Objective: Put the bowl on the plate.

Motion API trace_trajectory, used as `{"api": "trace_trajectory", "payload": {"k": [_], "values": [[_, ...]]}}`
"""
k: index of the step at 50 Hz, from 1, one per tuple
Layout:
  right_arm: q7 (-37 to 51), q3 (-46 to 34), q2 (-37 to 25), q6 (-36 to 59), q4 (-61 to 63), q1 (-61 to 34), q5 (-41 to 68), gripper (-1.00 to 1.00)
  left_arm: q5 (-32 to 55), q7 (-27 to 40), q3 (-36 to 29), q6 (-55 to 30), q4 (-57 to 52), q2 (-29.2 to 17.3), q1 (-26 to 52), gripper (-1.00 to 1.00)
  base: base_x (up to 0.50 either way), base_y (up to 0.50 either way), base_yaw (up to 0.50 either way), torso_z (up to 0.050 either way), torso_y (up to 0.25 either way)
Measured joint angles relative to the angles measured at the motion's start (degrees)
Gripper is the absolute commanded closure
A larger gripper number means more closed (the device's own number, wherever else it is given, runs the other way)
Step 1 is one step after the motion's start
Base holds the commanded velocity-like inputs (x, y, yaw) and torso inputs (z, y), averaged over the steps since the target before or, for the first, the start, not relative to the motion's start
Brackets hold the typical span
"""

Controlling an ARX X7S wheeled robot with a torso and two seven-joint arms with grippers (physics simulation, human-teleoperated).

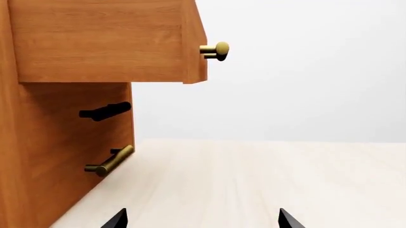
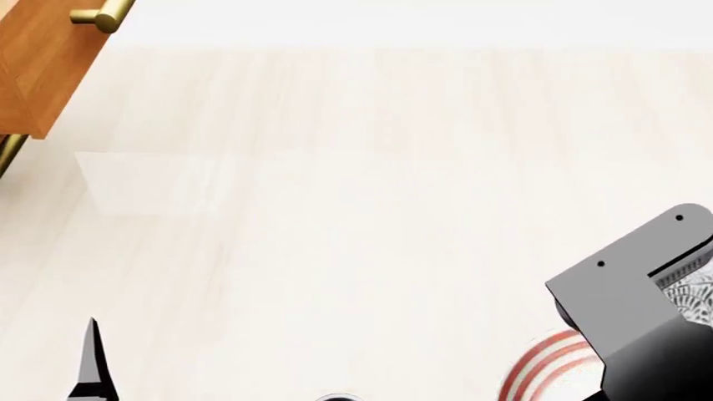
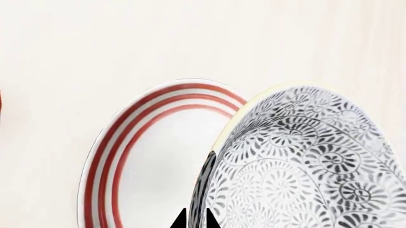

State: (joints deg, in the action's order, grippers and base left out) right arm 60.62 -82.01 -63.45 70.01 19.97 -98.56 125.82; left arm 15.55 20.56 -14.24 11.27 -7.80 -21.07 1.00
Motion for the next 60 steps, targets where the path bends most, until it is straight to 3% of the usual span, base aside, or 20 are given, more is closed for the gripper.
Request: {"api": "trace_trajectory", "payload": {"k": [60], "values": [[-9.18, 0.74, -0.28, -4.69, -1.01, 7.08, -9.62, 1.0, -0.4, 1.04, -0.87, -0.48, -1.17, -0.63, -0.08, -1.0, 0.0, 0.0, 0.0, 0.0, 0.0]]}}
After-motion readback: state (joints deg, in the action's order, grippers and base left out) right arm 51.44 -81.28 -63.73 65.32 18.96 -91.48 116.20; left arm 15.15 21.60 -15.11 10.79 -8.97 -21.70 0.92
